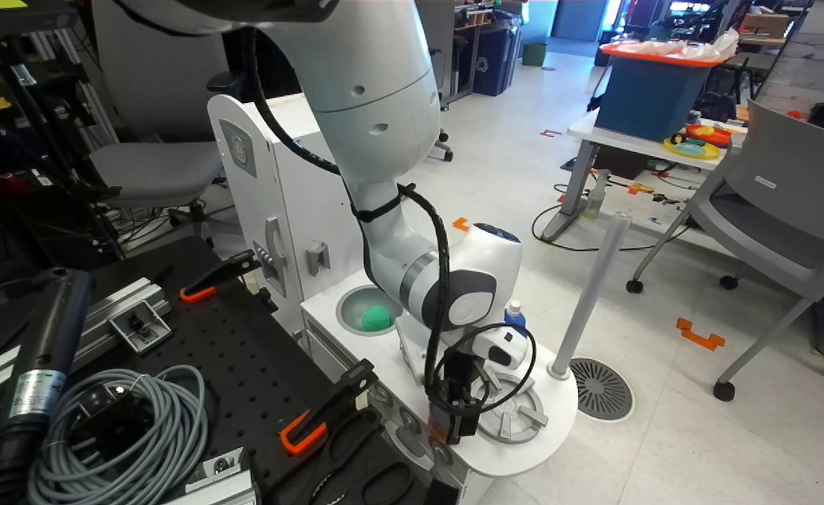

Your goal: Move the can to the left

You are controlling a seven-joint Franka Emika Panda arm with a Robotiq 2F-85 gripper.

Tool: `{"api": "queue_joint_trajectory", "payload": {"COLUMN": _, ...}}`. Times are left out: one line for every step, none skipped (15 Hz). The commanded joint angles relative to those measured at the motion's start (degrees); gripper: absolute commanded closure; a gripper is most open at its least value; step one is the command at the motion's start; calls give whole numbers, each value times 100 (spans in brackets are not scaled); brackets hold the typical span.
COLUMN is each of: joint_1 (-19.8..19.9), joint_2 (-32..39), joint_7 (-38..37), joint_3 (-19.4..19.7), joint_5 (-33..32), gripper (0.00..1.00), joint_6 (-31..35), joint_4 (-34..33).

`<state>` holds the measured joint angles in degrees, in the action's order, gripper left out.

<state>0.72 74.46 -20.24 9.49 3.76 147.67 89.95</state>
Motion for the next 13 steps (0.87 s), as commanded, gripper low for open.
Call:
{"api": "queue_joint_trajectory", "payload": {"joint_1": 154, "joint_2": -713, "joint_7": 334, "joint_3": -300, "joint_5": 220, "gripper": 0, "joint_6": 94, "joint_4": 735}}
{"api": "queue_joint_trajectory", "payload": {"joint_1": 202, "joint_2": -890, "joint_7": 424, "joint_3": -382, "joint_5": 273, "gripper": 0, "joint_6": 28, "joint_4": 909}}
{"api": "queue_joint_trajectory", "payload": {"joint_1": 256, "joint_2": -1148, "joint_7": 512, "joint_3": -457, "joint_5": 330, "gripper": 0, "joint_6": -170, "joint_4": 1172}}
{"api": "queue_joint_trajectory", "payload": {"joint_1": 309, "joint_2": -1366, "joint_7": 576, "joint_3": -515, "joint_5": 401, "gripper": 0, "joint_6": -317, "joint_4": 1391}}
{"api": "queue_joint_trajectory", "payload": {"joint_1": 347, "joint_2": -1587, "joint_7": 578, "joint_3": -530, "joint_5": 475, "gripper": 0, "joint_6": -614, "joint_4": 1591}}
{"api": "queue_joint_trajectory", "payload": {"joint_1": 371, "joint_2": -1809, "joint_7": 515, "joint_3": -505, "joint_5": 548, "gripper": 0, "joint_6": -969, "joint_4": 1784}}
{"api": "queue_joint_trajectory", "payload": {"joint_1": 392, "joint_2": -2024, "joint_7": 463, "joint_3": -479, "joint_5": 606, "gripper": 0, "joint_6": -1330, "joint_4": 1959}}
{"api": "queue_joint_trajectory", "payload": {"joint_1": 470, "joint_2": -2271, "joint_7": 567, "joint_3": -499, "joint_5": 655, "gripper": 0, "joint_6": -1683, "joint_4": 2155}}
{"api": "queue_joint_trajectory", "payload": {"joint_1": 557, "joint_2": -2529, "joint_7": 682, "joint_3": -535, "joint_5": 717, "gripper": 0, "joint_6": -1905, "joint_4": 2377}}
{"api": "queue_joint_trajectory", "payload": {"joint_1": 693, "joint_2": -2833, "joint_7": 854, "joint_3": -603, "joint_5": 854, "gripper": 0, "joint_6": -2034, "joint_4": 2641}}
{"api": "queue_joint_trajectory", "payload": {"joint_1": 387, "joint_2": -2119, "joint_7": 562, "joint_3": -402, "joint_5": 645, "gripper": 0, "joint_6": -1798, "joint_4": 1967}}
{"api": "queue_joint_trajectory", "payload": {"joint_1": 435, "joint_2": -2298, "joint_7": 606, "joint_3": -400, "joint_5": 667, "gripper": 0, "joint_6": -1852, "joint_4": 2107}}
{"api": "queue_joint_trajectory", "payload": {"joint_1": 442, "joint_2": -2326, "joint_7": 605, "joint_3": -390, "joint_5": 666, "gripper": 0, "joint_6": -1849, "joint_4": 2111}}
